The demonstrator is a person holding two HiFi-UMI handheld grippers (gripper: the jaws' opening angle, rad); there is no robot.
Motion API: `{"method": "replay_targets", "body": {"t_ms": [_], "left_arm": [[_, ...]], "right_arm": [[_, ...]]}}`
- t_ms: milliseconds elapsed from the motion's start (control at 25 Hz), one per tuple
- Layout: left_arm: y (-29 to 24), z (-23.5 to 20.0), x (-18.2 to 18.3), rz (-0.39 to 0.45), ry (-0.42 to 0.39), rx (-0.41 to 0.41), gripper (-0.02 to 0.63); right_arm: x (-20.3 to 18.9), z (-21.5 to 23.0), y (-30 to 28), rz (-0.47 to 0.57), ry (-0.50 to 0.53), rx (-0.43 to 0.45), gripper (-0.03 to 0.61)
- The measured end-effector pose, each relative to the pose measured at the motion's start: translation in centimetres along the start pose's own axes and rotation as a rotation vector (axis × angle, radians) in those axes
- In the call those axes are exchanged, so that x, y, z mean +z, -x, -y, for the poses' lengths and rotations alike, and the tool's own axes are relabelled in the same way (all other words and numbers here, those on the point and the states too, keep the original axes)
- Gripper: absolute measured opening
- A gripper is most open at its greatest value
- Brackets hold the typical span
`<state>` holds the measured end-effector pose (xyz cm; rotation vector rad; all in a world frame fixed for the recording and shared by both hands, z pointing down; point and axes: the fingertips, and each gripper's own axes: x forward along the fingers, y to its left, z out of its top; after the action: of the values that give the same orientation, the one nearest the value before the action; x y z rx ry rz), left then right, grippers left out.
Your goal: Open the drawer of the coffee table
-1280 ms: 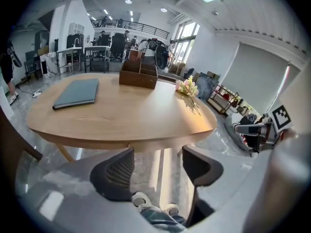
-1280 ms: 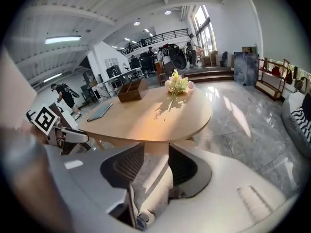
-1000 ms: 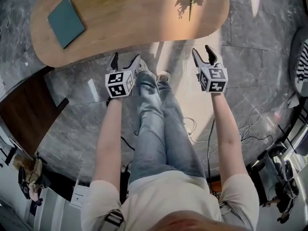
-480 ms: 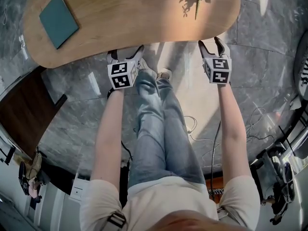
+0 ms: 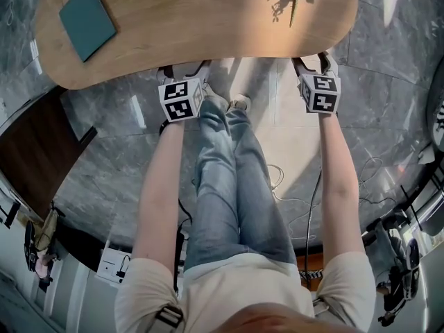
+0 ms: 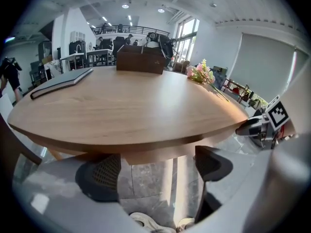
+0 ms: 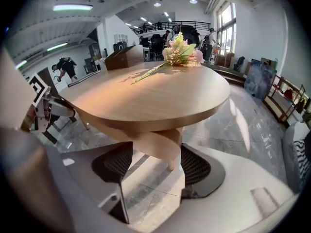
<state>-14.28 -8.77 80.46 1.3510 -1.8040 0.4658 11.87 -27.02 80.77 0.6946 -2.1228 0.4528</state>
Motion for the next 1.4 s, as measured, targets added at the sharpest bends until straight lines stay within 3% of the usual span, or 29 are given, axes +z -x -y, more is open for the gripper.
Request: {"method": "replay_targets", "body": {"t_ms": [240, 440, 1400], "left_arm": [[0.1, 0.0, 0.2, -0.011, 0.062, 0.007, 0.487], [0.3, 0.0, -0.2, -0.024, 0.039, 0.006, 0.456], [2.8, 0.9, -4.2, -0.026, 0.014, 0.004, 0.456]], "right_arm": [[0.2, 0.1, 0.1, 0.018, -0.062, -0.031, 0.291], [0.1, 0.1, 0.2, 0.014, -0.064, -0.028, 0.281], [-3.9, -1.2, 2.5, -0.006, -0.070, -0.052, 0.264]]}}
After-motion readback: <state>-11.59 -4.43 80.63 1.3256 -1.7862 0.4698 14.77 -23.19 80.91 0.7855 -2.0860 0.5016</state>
